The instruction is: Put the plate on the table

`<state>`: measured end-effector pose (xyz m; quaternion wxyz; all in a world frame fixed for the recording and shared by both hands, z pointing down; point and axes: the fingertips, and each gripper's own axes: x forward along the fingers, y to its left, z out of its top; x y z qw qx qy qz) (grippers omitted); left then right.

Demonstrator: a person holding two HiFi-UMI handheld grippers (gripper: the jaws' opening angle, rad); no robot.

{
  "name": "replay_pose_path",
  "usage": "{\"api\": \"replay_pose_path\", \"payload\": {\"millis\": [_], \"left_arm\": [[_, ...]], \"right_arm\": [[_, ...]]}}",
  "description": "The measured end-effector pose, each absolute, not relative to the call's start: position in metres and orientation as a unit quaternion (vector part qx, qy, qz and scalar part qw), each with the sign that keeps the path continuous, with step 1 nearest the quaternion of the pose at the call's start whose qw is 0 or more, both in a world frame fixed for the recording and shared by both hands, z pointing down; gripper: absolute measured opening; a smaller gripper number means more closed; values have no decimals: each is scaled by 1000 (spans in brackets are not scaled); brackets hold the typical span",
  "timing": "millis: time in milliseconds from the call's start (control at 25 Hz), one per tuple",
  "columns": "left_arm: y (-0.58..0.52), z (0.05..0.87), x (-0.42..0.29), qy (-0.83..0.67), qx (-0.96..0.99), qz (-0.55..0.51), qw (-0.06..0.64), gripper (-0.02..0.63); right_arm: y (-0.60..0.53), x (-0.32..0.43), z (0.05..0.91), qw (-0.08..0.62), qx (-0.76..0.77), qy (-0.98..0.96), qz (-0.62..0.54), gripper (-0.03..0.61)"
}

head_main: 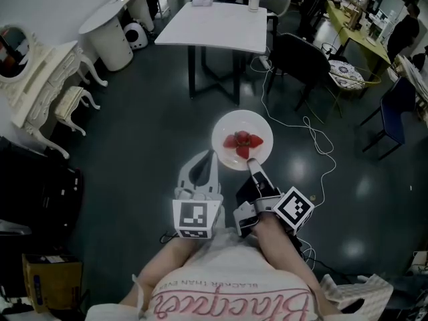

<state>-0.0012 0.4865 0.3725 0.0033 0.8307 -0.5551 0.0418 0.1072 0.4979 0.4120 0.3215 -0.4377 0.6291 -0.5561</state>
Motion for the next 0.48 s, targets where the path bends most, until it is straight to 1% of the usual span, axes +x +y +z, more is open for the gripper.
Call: {"api": "replay_pose_path", "payload": {"millis": [480], "left_arm": [[318, 375, -34, -538, 841, 57, 8, 5]], "right_arm": [[339, 72, 412, 336, -443, 613, -561, 11]]}}
